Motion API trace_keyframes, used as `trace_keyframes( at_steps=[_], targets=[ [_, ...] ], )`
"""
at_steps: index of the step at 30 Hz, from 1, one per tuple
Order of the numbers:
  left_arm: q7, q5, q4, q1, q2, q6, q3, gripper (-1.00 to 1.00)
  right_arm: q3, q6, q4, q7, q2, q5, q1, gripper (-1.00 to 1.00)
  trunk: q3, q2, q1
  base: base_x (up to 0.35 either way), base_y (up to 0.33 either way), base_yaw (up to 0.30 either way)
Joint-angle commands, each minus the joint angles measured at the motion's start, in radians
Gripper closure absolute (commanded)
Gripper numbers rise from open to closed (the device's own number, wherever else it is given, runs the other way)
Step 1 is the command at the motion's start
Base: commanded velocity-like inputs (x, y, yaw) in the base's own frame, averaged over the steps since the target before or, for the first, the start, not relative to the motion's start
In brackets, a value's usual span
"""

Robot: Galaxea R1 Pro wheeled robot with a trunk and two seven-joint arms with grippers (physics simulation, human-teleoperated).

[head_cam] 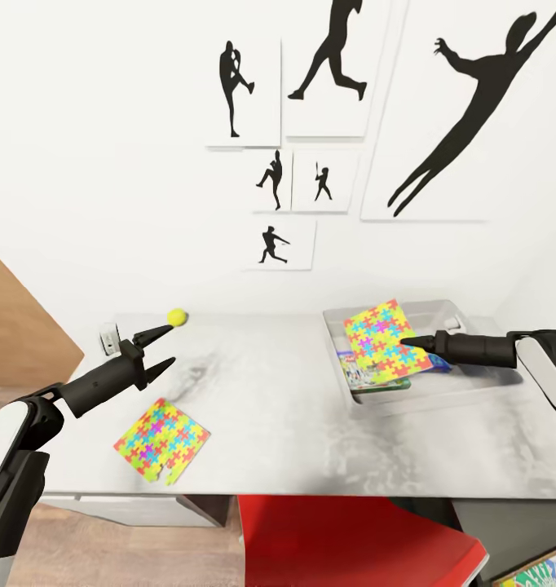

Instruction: Put all the toys in the child's room - the three board games (two on the bed and one on the table), the two jigsaw puzzles on the table, and the tennis ball on the table - inside the toy box on the table in the child's room.

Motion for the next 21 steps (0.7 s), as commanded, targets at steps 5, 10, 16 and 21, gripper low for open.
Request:
trace_keyframes(
  at_steps=[5,10,16,21],
  targets=[
    [0.01,0.012,-0.002,-0.001,0.0,0.004,0.0,-1.0,0.004,-0.091,0.06,0.007,0.004,0.002,-0.007,1.0,-0.01,-0.002,0.001,0.0,0.0,0.0],
    [0.01,0.012,-0.003,-0.002,0.0,0.004,0.0,-1.0,0.009,-0.181,0.165,0.01,0.053,0.009,-0.061,1.0,-0.018,-0.002,0.001,0.0,0.0,0.0],
    [0.011,0.012,-0.001,-0.002,0.0,0.004,0.0,-1.0,0.009,-0.189,0.177,0.01,0.057,0.018,-0.066,1.0,-0.027,-0.002,0.001,0.0,0.0,0.0],
    [0.008,0.012,-0.009,-0.003,0.0,0.004,0.0,-1.0,0.009,-0.189,0.177,0.01,0.057,0.022,-0.067,1.0,-0.035,-0.002,0.001,0.0,0.0,0.0]
  ],
)
